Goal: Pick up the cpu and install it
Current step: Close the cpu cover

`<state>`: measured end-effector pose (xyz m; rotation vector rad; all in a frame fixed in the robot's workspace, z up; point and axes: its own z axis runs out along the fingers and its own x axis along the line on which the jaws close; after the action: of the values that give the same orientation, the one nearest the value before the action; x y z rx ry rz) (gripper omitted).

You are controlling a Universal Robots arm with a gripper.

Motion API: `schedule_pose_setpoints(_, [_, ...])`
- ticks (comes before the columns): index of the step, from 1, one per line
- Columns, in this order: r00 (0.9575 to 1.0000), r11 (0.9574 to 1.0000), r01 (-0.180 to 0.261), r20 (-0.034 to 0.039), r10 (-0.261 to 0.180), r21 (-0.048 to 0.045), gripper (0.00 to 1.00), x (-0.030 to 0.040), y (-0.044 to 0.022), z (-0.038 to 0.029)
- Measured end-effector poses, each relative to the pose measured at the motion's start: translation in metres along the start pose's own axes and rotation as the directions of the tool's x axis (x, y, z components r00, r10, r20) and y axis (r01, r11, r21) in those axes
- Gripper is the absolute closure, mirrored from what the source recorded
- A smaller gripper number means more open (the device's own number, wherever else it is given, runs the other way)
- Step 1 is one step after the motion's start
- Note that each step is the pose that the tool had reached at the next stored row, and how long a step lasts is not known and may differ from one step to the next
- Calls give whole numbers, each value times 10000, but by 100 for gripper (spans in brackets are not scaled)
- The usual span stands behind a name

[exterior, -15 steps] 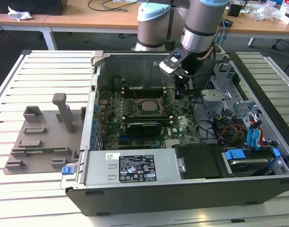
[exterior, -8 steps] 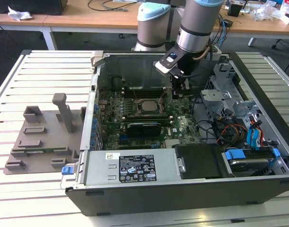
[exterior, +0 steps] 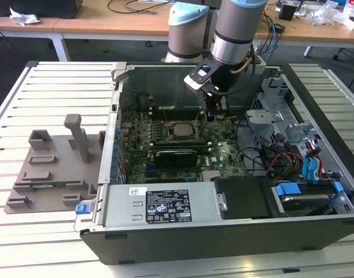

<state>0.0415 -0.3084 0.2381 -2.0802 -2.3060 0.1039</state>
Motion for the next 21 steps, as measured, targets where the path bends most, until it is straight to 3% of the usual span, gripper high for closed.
schedule_pose_setpoints(4, [10000,10000,1,0,-1,0,89,5,-44,3])
schedule_pose_setpoints(10, [10000,10000,-1,0,1,0,89,18,-171,12])
schedule_pose_setpoints(16, [10000,10000,0,-1,0,0,89,23,-219,17])
schedule_pose_setpoints(21, [10000,10000,-1,0,1,0,89,33,-304,77])
